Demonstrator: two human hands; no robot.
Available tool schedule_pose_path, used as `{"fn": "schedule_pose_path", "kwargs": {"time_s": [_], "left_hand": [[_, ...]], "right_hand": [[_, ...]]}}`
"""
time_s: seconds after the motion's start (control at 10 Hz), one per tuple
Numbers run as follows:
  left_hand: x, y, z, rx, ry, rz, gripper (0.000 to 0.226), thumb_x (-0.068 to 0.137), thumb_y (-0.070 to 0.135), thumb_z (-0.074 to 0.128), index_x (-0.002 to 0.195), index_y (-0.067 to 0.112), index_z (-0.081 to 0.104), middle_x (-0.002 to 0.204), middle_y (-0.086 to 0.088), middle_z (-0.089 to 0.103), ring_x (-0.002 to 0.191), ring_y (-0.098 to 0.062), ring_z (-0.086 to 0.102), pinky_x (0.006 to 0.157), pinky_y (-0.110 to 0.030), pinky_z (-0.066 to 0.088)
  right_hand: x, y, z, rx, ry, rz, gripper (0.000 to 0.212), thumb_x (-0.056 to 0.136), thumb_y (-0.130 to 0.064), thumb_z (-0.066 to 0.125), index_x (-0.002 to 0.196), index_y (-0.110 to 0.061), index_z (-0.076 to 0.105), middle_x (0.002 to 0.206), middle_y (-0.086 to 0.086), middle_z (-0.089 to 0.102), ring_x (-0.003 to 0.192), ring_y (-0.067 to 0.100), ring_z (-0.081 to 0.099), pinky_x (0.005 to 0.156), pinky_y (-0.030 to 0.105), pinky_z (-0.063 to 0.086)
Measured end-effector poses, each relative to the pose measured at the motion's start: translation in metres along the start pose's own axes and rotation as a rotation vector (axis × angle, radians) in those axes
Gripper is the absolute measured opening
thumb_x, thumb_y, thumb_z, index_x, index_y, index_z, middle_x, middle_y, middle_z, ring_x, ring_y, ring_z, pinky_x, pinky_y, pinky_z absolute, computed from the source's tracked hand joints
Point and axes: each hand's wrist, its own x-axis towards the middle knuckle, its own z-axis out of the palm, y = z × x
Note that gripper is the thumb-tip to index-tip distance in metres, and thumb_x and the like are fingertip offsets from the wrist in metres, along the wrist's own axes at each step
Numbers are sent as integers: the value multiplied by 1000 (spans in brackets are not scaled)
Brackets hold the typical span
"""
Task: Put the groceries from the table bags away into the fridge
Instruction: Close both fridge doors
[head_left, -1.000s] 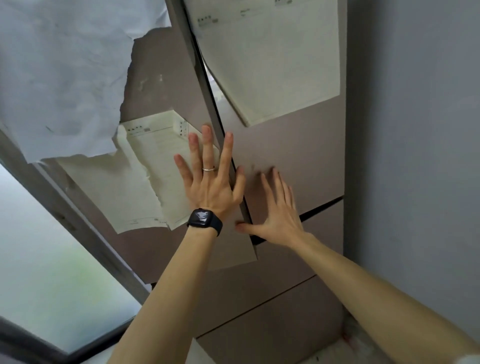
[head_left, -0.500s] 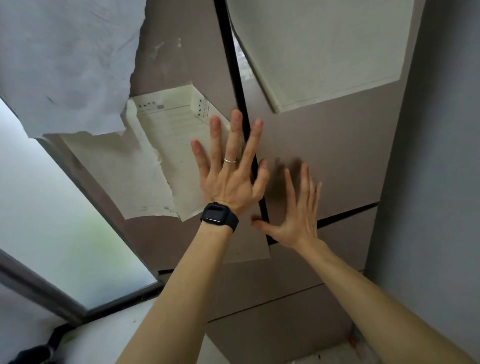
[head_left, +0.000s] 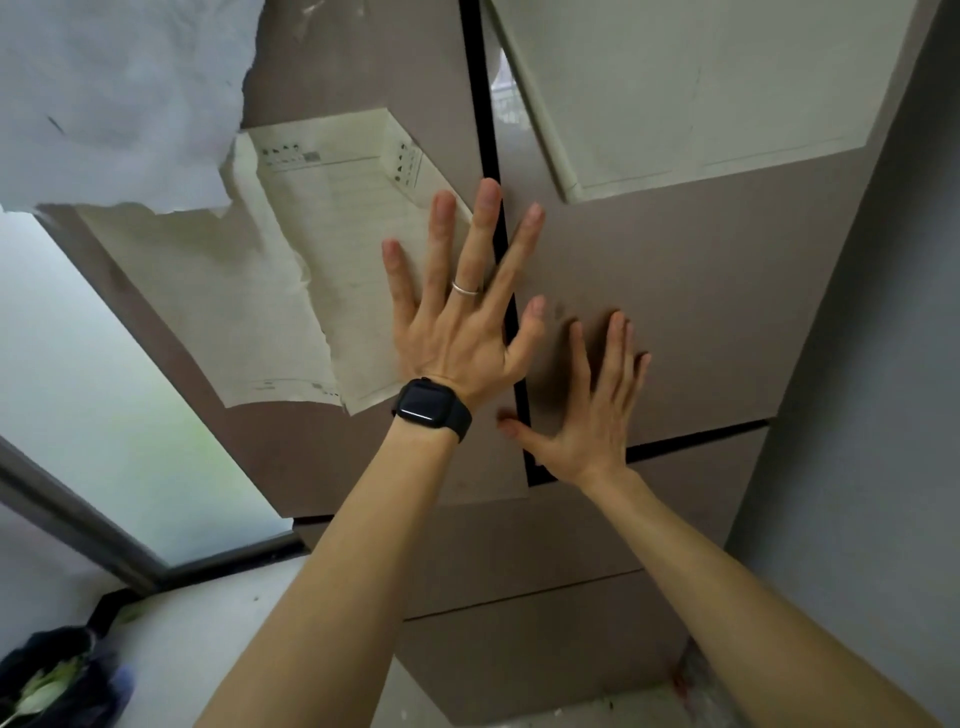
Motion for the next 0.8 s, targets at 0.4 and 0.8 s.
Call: {"fn": "schedule_pose_path", "kwargs": {"time_s": [0.4,0.8], "left_hand": [[12,-2,29,118,-101,-10,59,98,53,38,154,36,31,159,-4,34,146,-34,31,114,-59,6],[12,0,19,107,-204,-28,59,101,54,33,157,36,22,164,-2,21,151,-29,9,116,-59,-1]], "right_hand": [[3,-11,1,-104,94,45,98,84,-75,57,154,-14,26,162,25,15,152,39,13,119,63,15],[37,7,-143,-92,-645,-73,74,95,-50,57,157,-38,20,168,-9,-5,153,19,14,120,46,28]]}}
